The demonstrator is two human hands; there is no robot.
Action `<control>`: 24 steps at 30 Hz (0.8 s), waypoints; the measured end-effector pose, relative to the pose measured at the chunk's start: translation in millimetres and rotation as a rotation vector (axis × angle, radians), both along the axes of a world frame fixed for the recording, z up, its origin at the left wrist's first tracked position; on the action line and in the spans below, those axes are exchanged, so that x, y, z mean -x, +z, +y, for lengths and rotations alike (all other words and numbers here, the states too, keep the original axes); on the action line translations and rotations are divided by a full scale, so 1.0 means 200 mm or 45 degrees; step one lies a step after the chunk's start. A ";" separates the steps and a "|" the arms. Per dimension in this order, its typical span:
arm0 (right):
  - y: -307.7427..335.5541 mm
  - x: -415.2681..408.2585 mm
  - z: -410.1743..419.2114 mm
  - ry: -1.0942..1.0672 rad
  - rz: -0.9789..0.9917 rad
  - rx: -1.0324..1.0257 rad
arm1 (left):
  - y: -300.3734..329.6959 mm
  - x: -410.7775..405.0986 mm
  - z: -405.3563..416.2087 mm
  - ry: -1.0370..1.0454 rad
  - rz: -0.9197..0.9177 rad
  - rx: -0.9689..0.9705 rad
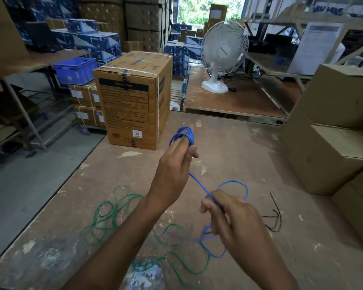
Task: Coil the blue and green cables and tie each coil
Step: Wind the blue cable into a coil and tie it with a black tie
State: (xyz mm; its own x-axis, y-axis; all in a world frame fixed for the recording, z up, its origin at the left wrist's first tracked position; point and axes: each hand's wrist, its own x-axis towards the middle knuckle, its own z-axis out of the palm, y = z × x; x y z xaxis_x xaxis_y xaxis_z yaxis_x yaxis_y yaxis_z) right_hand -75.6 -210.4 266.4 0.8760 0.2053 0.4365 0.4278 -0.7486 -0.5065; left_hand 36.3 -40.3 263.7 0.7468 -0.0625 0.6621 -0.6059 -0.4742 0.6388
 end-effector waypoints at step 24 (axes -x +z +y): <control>0.09 -0.38 -0.12 0.548 0.480 -0.713 | 0.13 0.33 0.13 -1.359 0.914 1.171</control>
